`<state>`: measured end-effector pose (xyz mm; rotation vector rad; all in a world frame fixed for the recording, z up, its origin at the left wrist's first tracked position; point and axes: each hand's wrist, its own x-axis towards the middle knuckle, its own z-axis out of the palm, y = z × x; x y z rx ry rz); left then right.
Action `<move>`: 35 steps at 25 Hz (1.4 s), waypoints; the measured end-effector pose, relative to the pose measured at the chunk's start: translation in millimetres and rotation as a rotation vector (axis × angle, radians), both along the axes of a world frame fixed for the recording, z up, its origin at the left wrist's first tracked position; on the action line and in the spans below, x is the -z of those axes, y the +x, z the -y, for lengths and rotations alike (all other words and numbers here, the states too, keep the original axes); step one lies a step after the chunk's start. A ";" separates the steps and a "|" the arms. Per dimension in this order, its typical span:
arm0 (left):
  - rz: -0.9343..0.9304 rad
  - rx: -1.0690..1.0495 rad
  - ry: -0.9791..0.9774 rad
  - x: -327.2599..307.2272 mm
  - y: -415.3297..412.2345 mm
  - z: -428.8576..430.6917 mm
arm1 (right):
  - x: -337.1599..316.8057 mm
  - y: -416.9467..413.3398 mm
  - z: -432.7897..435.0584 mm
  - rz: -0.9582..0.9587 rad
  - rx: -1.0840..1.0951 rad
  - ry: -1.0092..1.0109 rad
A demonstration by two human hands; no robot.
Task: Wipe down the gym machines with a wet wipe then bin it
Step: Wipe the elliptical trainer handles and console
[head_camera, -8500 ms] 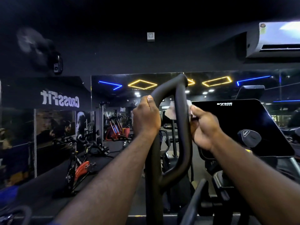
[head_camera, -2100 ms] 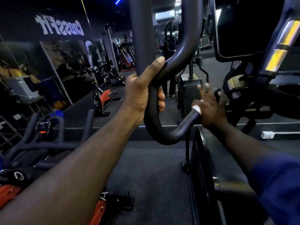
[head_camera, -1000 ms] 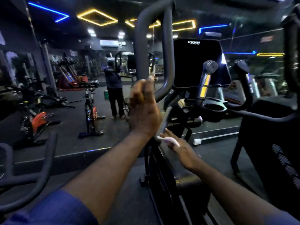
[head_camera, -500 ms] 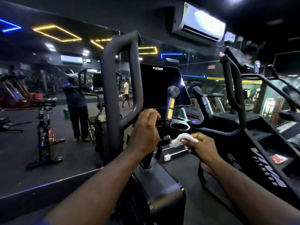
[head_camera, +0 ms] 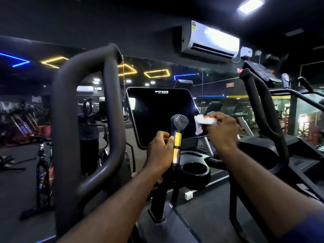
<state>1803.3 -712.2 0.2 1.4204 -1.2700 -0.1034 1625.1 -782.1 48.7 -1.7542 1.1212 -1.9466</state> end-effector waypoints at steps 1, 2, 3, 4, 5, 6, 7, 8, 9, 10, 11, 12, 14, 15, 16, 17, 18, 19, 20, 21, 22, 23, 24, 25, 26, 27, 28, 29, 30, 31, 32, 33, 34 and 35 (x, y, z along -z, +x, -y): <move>-0.027 0.006 -0.003 -2.6 -3.2 13.3 | -8.4 11.2 6.6 -0.031 0.028 -0.077; -0.093 0.043 -0.020 -4.6 -7.2 25.4 | -12.6 23.7 11.2 -0.061 0.002 -0.150; -0.212 0.122 -0.052 -4.7 -11.7 35.0 | -10.7 35.4 14.0 -0.108 -0.036 -0.230; -0.357 0.222 -0.090 -3.4 -15.9 40.1 | -2.8 43.8 14.0 -0.161 -0.092 -0.318; -0.475 0.298 -0.129 -2.0 -19.8 42.7 | 9.4 47.3 17.1 -0.217 -0.122 -0.409; -0.553 0.343 -0.164 -1.1 -21.9 44.7 | 22.1 45.9 19.7 -0.278 -0.151 -0.486; -0.608 0.367 -0.189 0.1 -22.8 45.8 | 36.2 40.3 21.9 -0.344 -0.172 -0.555; -0.668 0.394 -0.200 1.5 -22.6 46.8 | 47.9 33.8 23.4 -0.397 -0.181 -0.605; -0.715 0.418 -0.189 2.3 -21.2 47.6 | 52.3 30.5 26.5 -0.406 -0.180 -0.635; -0.740 0.431 -0.159 3.3 -19.5 49.4 | 48.0 31.1 30.1 -0.370 -0.161 -0.641; -0.740 0.430 -0.124 4.4 -18.0 50.1 | 37.8 35.7 33.0 -0.319 -0.136 -0.622; -0.723 0.427 -0.102 5.9 -15.9 50.3 | 24.5 43.2 34.4 -0.280 -0.115 -0.598; -0.682 0.423 -0.111 7.1 -16.1 49.3 | 8.3 54.4 35.2 -0.273 -0.109 -0.570; -0.668 0.426 -0.133 7.7 -16.8 48.6 | 9.9 53.7 35.3 -0.302 -0.128 -0.573; -0.652 0.424 -0.150 8.3 -15.5 47.9 | 17.0 49.2 35.2 -0.333 -0.149 -0.577; -0.637 0.412 -0.155 8.1 -14.9 47.5 | 25.7 41.6 35.1 -0.362 -0.161 -0.578; -0.634 0.397 -0.150 7.7 -15.2 47.6 | 29.7 34.1 35.3 -0.373 -0.146 -0.571; -0.637 0.391 -0.139 8.0 -16.4 47.9 | 25.8 29.9 38.3 -0.358 -0.110 -0.552; -0.641 0.388 -0.127 9.2 -17.4 47.6 | 15.9 30.4 42.0 -0.322 -0.087 -0.528; -0.646 0.382 -0.116 9.8 -18.0 47.5 | 3.8 34.2 45.3 -0.284 -0.082 -0.514; -0.649 0.376 -0.105 9.6 -18.0 46.6 | -6.2 41.8 44.2 -0.263 -0.105 -0.499; -0.650 0.371 -0.099 9.8 -17.1 46.4 | -9.7 50.2 40.6 -0.268 -0.129 -0.492; -0.648 0.369 -0.097 11.3 -16.2 47.2 | -5.5 55.6 36.6 -0.294 -0.146 -0.506; -0.633 0.360 -0.098 13.0 -15.6 48.3 | 2.5 56.4 32.3 -0.327 -0.158 -0.534; -0.606 0.344 -0.102 14.5 -14.5 48.8 | 13.0 52.9 28.4 -0.352 -0.162 -0.571; -0.583 0.334 -0.111 14.9 -14.3 48.9 | 21.3 46.0 26.9 -0.371 -0.162 -0.601; -0.568 0.326 -0.120 15.4 -14.0 49.2 | 21.8 40.8 28.7 -0.372 -0.143 -0.621; -0.556 0.318 -0.126 15.4 -14.4 49.1 | 14.6 40.0 33.8 -0.349 -0.120 -0.621; -0.548 0.310 -0.126 14.5 -15.0 48.5 | 3.4 43.4 39.0 -0.314 -0.106 -0.604; -0.547 0.311 -0.119 15.3 -15.3 47.9 | -6.2 49.5 39.1 -0.283 -0.119 -0.574; -0.544 0.319 -0.117 16.5 -15.9 47.2 | -10.4 56.1 37.4 -0.265 -0.146 -0.554; -0.533 0.323 -0.125 17.6 -15.4 47.0 | -8.3 61.5 36.2 -0.265 -0.167 -0.566; -0.519 0.321 -0.136 19.5 -14.7 45.7 | 0.8 63.5 34.1 -0.287 -0.182 -0.596; -0.505 0.317 -0.146 20.6 -14.8 45.0 | 13.5 60.6 32.2 -0.311 -0.186 -0.633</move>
